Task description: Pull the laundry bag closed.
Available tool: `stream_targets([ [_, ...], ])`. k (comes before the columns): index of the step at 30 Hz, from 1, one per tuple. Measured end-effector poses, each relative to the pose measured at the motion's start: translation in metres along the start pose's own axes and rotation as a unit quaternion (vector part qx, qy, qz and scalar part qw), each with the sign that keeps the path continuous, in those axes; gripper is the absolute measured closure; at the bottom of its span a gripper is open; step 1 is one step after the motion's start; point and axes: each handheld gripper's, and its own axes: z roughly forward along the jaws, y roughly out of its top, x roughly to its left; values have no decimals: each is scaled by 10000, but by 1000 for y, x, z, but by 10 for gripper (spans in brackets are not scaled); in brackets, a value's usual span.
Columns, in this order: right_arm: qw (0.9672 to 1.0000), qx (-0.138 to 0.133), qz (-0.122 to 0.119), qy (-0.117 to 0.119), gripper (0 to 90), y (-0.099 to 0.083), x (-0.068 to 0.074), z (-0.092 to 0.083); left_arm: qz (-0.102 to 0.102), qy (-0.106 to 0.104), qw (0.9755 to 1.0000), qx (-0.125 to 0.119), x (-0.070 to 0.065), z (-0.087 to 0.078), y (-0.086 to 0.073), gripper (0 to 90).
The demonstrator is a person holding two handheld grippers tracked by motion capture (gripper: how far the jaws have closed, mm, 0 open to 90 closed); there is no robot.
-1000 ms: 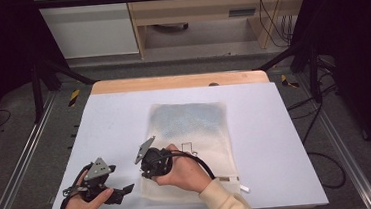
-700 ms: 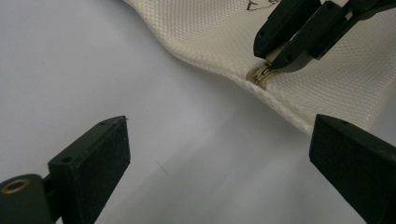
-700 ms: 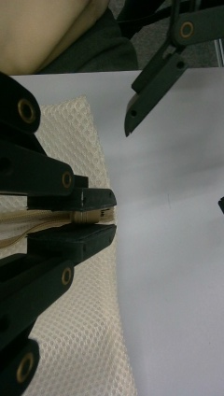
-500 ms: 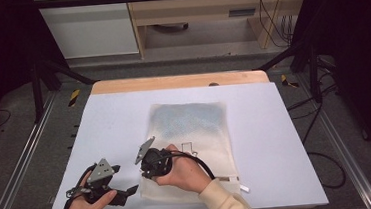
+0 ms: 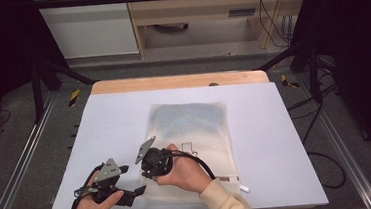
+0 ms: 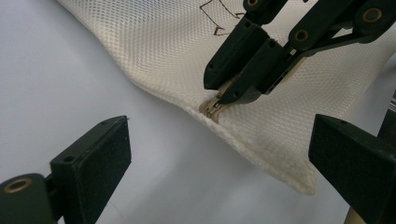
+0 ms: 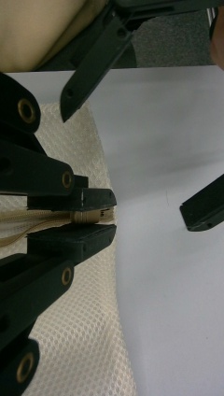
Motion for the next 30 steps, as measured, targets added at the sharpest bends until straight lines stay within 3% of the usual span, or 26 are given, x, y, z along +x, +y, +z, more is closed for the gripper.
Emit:
stream_targets([
  [18,9998,-192,33,-41,817,0,-1,-7,-101,7,9998,173,0,20,2,94],
  [27,9997,-229,0,-65,818,1,-1,-10,-238,-105,9994,232,-1,25,1,122],
  [30,9997,-223,11,-71,818,1,0,-11,-343,-244,9990,142,-1,26,2,152],
])
